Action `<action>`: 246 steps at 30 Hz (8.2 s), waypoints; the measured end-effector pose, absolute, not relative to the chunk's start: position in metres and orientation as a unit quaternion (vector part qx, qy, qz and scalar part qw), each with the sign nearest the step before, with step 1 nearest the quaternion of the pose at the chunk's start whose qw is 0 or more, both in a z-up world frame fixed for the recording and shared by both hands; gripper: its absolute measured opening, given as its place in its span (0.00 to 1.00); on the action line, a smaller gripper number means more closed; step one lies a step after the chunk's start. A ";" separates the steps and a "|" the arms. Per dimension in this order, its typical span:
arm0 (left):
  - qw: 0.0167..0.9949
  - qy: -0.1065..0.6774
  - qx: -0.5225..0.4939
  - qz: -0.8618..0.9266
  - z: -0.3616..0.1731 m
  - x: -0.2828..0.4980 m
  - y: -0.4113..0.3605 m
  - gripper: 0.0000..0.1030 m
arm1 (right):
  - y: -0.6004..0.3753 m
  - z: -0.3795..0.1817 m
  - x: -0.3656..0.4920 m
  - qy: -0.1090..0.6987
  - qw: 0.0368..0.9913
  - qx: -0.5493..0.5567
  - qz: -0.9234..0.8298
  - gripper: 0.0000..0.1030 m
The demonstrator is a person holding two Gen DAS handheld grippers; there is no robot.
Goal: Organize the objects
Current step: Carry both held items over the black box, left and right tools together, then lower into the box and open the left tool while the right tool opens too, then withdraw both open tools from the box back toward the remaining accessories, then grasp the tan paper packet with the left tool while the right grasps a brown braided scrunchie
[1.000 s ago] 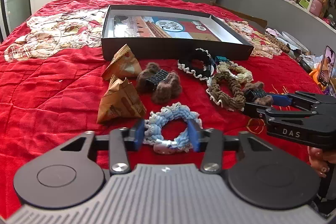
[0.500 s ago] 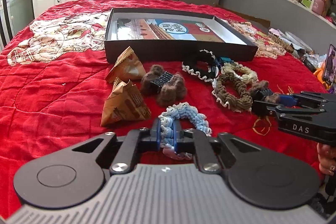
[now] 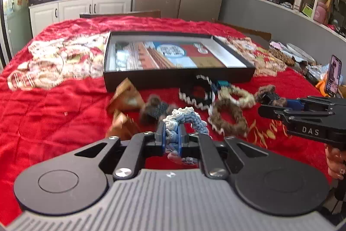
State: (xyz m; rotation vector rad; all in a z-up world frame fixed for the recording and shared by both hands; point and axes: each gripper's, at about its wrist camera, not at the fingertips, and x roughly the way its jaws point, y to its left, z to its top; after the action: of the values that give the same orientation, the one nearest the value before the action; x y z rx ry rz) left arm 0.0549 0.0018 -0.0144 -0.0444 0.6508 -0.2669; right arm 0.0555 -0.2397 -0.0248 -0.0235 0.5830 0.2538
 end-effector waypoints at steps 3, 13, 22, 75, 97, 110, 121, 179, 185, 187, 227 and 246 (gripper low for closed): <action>0.942 0.307 -0.024 -0.129 -0.006 0.063 0.003 0.12 | -0.238 -0.018 0.062 0.277 0.953 -0.013 0.125 0.35; 0.958 0.258 -0.050 -0.112 0.026 0.106 0.009 0.12 | -0.234 0.011 0.105 0.237 0.965 -0.013 0.109 0.35; 0.966 0.239 -0.064 -0.078 0.039 0.165 0.009 0.13 | -0.227 0.027 0.173 0.229 0.969 -0.021 0.092 0.35; 0.939 0.338 -0.038 -0.048 -0.023 0.303 -0.012 0.15 | -0.200 -0.051 0.324 0.328 0.941 -0.021 0.079 0.35; 0.933 0.358 -0.028 -0.034 -0.030 0.307 -0.012 0.29 | -0.200 -0.052 0.326 0.336 0.939 -0.028 0.070 0.40; 0.939 0.342 -0.036 -0.021 -0.022 0.303 -0.007 0.44 | -0.204 -0.049 0.323 0.324 0.943 -0.017 0.071 0.49; 0.950 0.311 -0.036 -0.015 -0.008 0.291 -0.008 0.62 | -0.215 -0.038 0.313 0.297 0.953 0.001 0.061 0.54; 0.978 0.199 0.042 -0.053 0.066 0.102 0.002 0.88 | -0.235 0.042 0.130 0.256 0.957 0.005 0.136 0.66; 0.979 0.191 0.049 -0.056 0.067 0.084 0.002 0.90 | -0.239 0.039 0.110 0.259 0.955 -0.003 0.145 0.66; 0.979 0.191 0.050 -0.060 0.066 0.081 0.002 0.91 | -0.240 0.038 0.103 0.260 0.954 -0.006 0.146 0.66; 0.959 0.268 0.069 -0.066 -0.008 0.047 0.024 0.96 | -0.226 -0.025 0.058 0.275 0.946 -0.032 0.169 0.37; 0.953 0.296 0.027 -0.060 -0.037 0.069 0.031 0.79 | -0.205 -0.053 0.072 0.298 0.940 -0.046 0.160 0.27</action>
State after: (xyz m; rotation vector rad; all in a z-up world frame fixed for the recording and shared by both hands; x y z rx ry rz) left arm 0.0689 0.0311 -0.0372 0.0553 0.6023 -0.1221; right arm 0.0722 -0.2054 -0.0525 -0.0948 0.6076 0.3263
